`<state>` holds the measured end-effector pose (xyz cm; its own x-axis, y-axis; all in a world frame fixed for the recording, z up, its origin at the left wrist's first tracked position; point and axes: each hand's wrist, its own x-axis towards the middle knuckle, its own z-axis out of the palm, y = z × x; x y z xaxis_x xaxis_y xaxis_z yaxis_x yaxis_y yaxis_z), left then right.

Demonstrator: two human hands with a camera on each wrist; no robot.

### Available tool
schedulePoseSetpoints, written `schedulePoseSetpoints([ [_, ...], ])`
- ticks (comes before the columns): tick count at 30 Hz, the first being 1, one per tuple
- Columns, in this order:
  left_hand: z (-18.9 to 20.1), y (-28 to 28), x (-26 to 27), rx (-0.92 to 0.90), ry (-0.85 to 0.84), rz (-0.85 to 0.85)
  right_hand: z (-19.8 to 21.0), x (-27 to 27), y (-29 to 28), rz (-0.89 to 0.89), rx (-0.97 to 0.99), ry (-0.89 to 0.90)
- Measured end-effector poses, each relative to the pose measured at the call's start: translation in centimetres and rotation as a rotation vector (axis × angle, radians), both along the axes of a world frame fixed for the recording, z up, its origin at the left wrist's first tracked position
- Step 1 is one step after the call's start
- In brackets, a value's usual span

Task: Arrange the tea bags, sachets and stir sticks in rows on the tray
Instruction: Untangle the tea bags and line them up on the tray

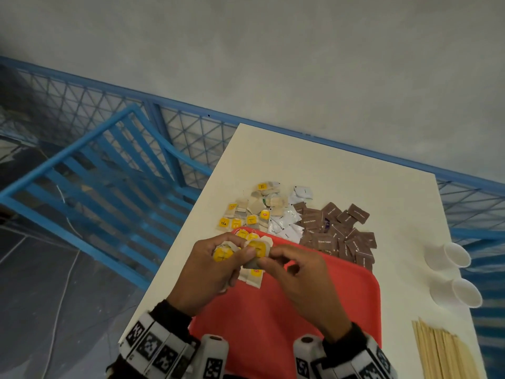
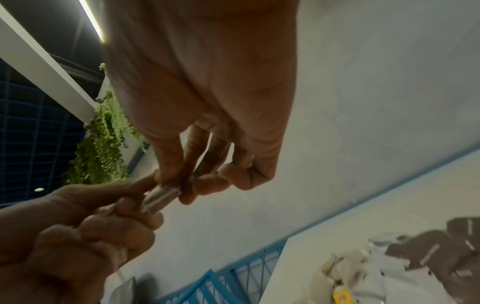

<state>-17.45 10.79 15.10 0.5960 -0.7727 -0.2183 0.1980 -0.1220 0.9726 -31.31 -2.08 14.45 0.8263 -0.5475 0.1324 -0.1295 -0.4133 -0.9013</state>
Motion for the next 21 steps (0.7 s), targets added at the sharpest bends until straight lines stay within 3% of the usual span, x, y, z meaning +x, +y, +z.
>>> schedulePoseSetpoints([
  [7,-1.5,1.6,1.2,0.033,0.053,0.074,-2.7,1.1,1.5,-0.147,0.249,-0.031],
  [14,-4.8,5.7,2.3,0.189,0.157,0.069,-15.9,1.3,4.4,-0.240,0.317,0.426],
  [21,-6.1,7.8,3.0,0.245,0.266,0.057,-17.8,4.2,4.8,-0.382,0.326,0.490],
])
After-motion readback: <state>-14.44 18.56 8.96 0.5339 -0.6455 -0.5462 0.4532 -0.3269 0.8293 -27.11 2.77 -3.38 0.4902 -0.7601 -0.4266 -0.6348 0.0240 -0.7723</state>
